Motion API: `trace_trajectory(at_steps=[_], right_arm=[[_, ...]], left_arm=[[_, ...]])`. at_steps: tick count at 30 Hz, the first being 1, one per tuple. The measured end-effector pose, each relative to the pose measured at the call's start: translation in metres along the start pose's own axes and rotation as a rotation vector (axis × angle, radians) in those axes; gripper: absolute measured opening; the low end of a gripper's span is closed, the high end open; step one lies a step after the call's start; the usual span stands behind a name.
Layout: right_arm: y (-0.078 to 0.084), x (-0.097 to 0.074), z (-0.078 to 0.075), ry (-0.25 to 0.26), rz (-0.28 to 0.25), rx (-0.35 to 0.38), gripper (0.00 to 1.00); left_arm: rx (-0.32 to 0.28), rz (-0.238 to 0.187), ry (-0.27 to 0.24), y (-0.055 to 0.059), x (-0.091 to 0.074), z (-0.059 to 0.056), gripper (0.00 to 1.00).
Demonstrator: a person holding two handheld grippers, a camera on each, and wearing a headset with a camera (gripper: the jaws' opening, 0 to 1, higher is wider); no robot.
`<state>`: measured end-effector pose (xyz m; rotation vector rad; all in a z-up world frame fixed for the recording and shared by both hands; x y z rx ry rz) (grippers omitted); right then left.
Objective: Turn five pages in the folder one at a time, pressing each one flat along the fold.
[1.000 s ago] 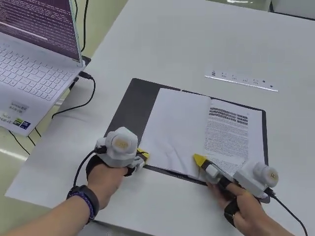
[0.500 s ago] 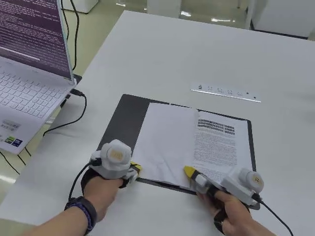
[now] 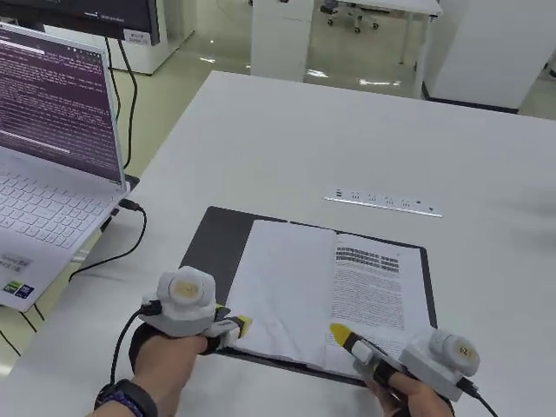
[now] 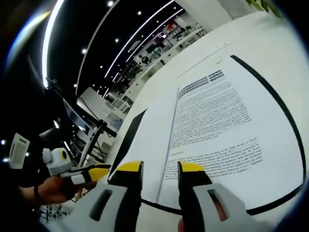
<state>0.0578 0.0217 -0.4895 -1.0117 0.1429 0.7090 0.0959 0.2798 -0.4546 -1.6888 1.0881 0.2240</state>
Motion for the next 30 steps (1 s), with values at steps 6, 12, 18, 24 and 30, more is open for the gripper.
trace_trajectory(at_steps=[6,12,18,24,30], right_arm=[[-0.014,-0.024,-0.004,0.015,-0.009,-0.116,0.36],[-0.024,-0.05,-0.005,0.011,-0.02,-0.242,0.47],[-0.028,-0.071,-0.003,0.008,-0.032,-0.303,0.52],[-0.023,-0.089,0.007,0.0,-0.033,-0.365,0.61],[-0.016,-0.108,0.01,0.006,-0.005,-0.404,0.67]], left_arm=[[0.054,-0.03,0.019,-0.006,-0.015,-0.009,0.35],[0.153,-0.058,0.013,-0.014,-0.036,-0.016,0.41],[0.179,-0.106,0.005,-0.024,-0.058,-0.017,0.48],[0.187,-0.155,0.007,-0.028,-0.083,-0.017,0.57],[0.19,-0.167,-0.019,-0.021,-0.1,-0.012,0.68]])
Point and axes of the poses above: the centre of the closed fingertips' face, and the gripper's own axes: x roughly forward along the fingers, z roughly to its left, y roughly out of its underside, the point moved 8 cm from there along -x, roughly backward along the fingers, and after that the axes turned 12 degrees about -x, right-handed, at the moved point
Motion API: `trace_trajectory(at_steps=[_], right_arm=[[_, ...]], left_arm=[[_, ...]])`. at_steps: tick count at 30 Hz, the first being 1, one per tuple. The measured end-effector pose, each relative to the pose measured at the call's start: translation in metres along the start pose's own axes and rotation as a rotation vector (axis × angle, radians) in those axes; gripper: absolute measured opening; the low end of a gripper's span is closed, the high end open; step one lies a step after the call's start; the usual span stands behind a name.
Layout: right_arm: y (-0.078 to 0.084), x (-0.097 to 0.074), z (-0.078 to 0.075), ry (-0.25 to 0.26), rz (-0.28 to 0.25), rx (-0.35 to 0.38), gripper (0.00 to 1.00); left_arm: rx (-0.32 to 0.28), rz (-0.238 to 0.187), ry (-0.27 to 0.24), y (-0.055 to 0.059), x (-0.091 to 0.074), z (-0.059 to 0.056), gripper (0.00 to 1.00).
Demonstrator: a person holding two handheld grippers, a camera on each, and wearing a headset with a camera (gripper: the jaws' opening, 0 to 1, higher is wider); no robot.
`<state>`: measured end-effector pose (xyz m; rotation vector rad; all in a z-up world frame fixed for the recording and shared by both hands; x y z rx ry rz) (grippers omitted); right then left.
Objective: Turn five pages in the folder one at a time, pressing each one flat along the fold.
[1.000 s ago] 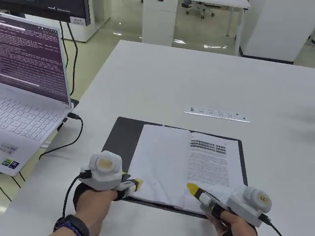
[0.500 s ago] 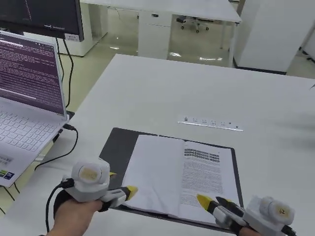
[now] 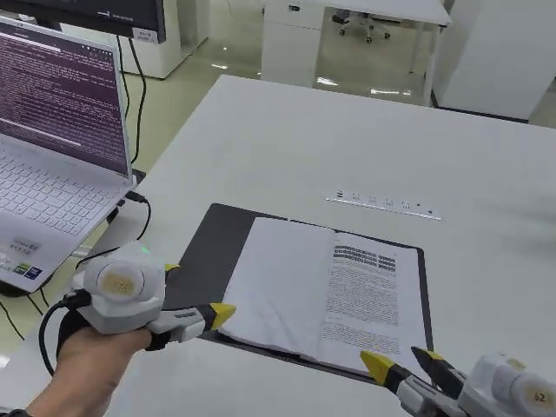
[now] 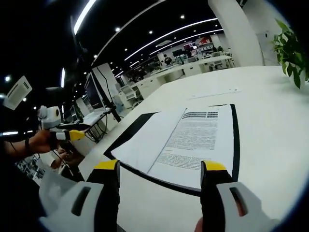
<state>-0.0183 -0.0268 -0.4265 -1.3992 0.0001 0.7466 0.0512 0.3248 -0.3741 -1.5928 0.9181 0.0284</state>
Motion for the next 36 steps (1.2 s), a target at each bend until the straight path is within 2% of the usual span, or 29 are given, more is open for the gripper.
trace_trajectory(at_steps=[8,13,17,23,28,32,36], right_arm=[[0.001,-0.023,-0.011,0.045,-0.003,0.026,0.7],[0.004,-0.031,-0.019,0.064,0.025,0.025,0.7],[0.004,-0.033,-0.016,0.058,0.032,0.025,0.71],[0.005,-0.032,-0.014,0.05,0.035,0.032,0.71],[0.004,-0.03,-0.011,0.039,0.042,0.008,0.72],[0.005,-0.032,-0.015,0.053,0.024,0.036,0.72],[0.008,-0.035,-0.014,0.061,0.038,0.033,0.72]], left_arm=[[-0.007,-0.02,-0.022,0.0,-0.01,-0.002,0.76],[-0.05,-0.034,-0.048,0.0,-0.012,-0.002,0.77],[-0.071,-0.051,-0.05,0.002,-0.012,-0.006,0.79],[-0.08,-0.049,-0.053,0.006,-0.014,-0.011,0.79],[-0.077,-0.05,-0.053,0.007,-0.016,-0.011,0.8],[-0.091,-0.059,-0.054,0.006,-0.018,-0.009,0.8],[-0.092,-0.056,-0.056,0.006,-0.017,-0.006,0.79]])
Point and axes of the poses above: the centre of the closed fingertips' face, and the gripper's own axes: x roughly forward along the fingers, z roughly to its left, y roughly out of its underside, the point moved 8 cm from there along -x, roughly backward along the fingers, and after that the axes turned 12 degrees about -x, right-handed, at the moved point
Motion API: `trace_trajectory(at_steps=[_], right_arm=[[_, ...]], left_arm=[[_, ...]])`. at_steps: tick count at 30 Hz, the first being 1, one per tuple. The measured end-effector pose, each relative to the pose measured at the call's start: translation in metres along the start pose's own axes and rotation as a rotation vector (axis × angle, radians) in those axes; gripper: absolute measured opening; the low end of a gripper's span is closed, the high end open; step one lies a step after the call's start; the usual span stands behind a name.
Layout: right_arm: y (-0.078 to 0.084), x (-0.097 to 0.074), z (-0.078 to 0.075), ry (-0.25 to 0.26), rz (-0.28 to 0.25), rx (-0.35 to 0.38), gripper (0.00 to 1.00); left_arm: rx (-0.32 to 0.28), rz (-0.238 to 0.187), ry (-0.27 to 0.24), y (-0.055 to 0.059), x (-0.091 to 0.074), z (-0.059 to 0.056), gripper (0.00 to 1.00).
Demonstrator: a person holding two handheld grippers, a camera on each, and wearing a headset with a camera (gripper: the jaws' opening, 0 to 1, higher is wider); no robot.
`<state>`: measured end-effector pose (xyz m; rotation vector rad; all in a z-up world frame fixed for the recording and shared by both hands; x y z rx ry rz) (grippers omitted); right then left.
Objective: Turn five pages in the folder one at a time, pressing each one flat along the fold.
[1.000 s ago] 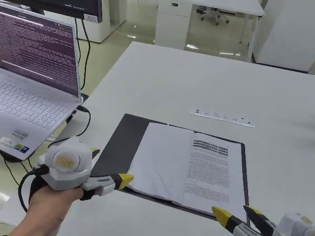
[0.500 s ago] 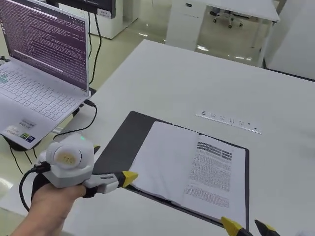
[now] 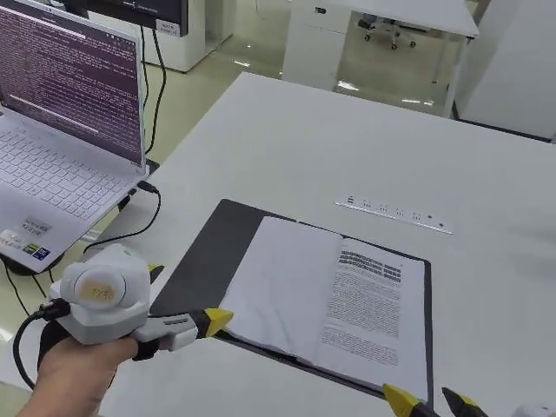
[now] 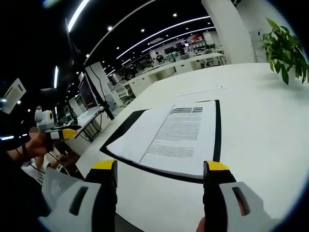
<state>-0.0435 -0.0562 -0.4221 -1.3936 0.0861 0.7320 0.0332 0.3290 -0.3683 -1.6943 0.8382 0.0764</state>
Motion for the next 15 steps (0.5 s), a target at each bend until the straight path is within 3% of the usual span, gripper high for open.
trace_trajectory(at_steps=[15], right_arm=[[0.0008,-0.0102,-0.0049,0.034,-0.009,0.023,0.71]], left_arm=[[0.005,0.002,0.016,-0.0019,-0.0007,0.0003,0.8]])
Point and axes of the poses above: the centre of the closed fingertips' face, and the gripper's own axes: x roughly forward along the fingers, z roughly to its left, y roughly out of its underside, the point moved 8 cm from there along -x, roughly backward along the fingers, and after that the axes turned 12 degrees about -x, right-handed, at the moved point
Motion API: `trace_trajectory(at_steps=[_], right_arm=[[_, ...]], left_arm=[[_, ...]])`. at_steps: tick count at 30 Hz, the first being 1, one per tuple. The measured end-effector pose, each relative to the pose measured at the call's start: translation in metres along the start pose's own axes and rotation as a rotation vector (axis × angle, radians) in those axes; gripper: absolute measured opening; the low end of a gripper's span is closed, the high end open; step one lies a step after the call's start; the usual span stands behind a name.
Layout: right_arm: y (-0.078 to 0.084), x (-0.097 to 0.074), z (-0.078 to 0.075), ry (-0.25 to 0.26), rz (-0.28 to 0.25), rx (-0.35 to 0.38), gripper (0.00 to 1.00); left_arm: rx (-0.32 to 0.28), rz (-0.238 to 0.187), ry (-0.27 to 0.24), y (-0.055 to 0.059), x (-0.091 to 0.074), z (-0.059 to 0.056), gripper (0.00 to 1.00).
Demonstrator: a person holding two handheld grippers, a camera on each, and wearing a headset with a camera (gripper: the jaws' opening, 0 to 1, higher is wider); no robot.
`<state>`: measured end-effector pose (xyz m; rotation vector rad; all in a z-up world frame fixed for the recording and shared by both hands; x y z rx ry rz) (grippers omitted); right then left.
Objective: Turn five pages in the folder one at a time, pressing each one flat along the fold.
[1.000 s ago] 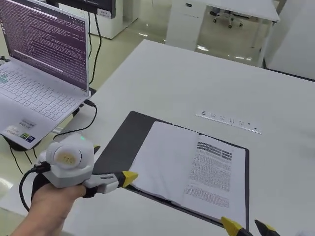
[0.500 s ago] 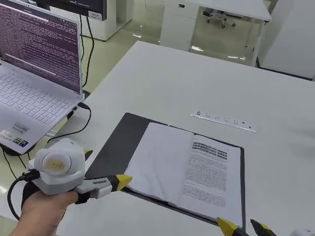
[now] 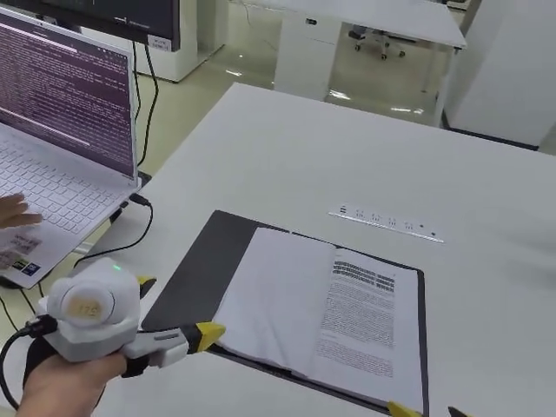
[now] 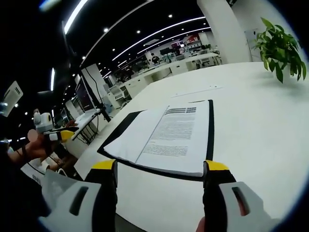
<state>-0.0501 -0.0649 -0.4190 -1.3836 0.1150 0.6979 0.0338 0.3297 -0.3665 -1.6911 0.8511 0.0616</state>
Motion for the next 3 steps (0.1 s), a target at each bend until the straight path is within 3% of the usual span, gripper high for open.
trace_trajectory(at_steps=[3], right_arm=[[0.0004,0.0002,0.0005,-0.003,0.002,-0.001,0.71]], left_arm=[[-0.002,-0.006,0.003,-0.0015,0.0009,0.0002,0.79]])
Point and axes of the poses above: the centre of the closed fingertips' face, and the gripper's own axes: x roughly forward along the fingers, z roughly to its left, y roughly out of its underside, the point moved 8 cm from there along -x, roughly backward along the fingers, and after that the axes turned 12 degrees about -x, right-handed, at the moved point
